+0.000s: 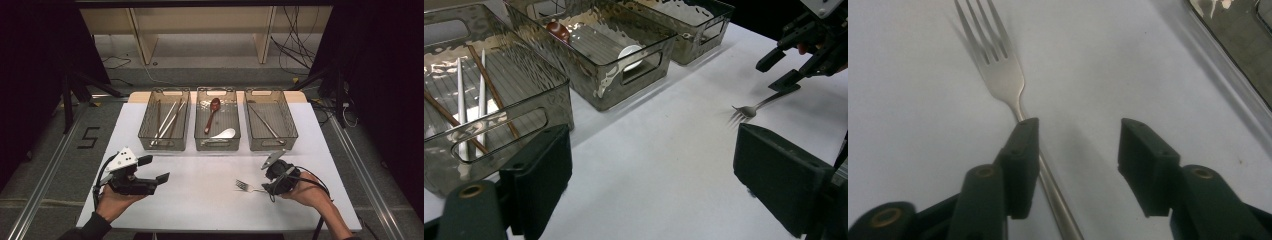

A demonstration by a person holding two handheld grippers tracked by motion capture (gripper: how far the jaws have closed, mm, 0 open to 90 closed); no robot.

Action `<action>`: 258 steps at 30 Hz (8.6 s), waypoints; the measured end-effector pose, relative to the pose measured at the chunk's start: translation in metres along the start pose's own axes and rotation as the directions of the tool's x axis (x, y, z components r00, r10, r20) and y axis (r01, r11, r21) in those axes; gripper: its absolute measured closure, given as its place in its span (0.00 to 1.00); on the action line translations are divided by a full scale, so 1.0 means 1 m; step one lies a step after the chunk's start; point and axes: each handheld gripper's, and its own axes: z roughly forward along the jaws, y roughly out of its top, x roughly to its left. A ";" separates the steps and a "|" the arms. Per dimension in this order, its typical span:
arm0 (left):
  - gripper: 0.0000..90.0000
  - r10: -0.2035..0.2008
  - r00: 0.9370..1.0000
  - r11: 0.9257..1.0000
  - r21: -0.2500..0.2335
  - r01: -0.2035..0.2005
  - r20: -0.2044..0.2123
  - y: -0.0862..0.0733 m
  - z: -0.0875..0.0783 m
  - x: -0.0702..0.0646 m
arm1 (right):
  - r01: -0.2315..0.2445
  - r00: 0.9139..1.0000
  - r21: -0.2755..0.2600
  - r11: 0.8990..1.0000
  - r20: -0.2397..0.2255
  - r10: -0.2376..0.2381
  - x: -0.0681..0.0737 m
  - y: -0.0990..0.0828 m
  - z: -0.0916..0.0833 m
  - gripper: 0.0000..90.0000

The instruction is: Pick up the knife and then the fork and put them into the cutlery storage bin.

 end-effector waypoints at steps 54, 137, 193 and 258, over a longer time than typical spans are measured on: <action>0.17 0.001 1.000 1.000 -0.001 -0.001 -0.008 0.000 -0.001 0.001 | 0.110 0.988 0.153 0.982 -0.122 -0.091 0.006 0.018 0.009 0.95; 0.17 -0.011 1.000 1.000 -0.017 0.011 -0.011 -0.001 -0.002 0.004 | -0.347 0.896 -0.407 0.845 0.122 0.427 -0.153 0.076 -0.057 0.95; 0.17 -0.010 1.000 1.000 -0.016 0.010 -0.012 -0.001 -0.003 0.004 | -0.387 0.905 -0.420 0.821 0.000 0.426 -0.120 0.051 -0.032 0.57; 0.17 -0.024 1.000 1.000 -0.005 0.024 0.009 -0.003 -0.001 0.003 | -0.379 0.924 -0.599 0.706 -0.198 0.328 0.022 -0.017 -0.043 0.24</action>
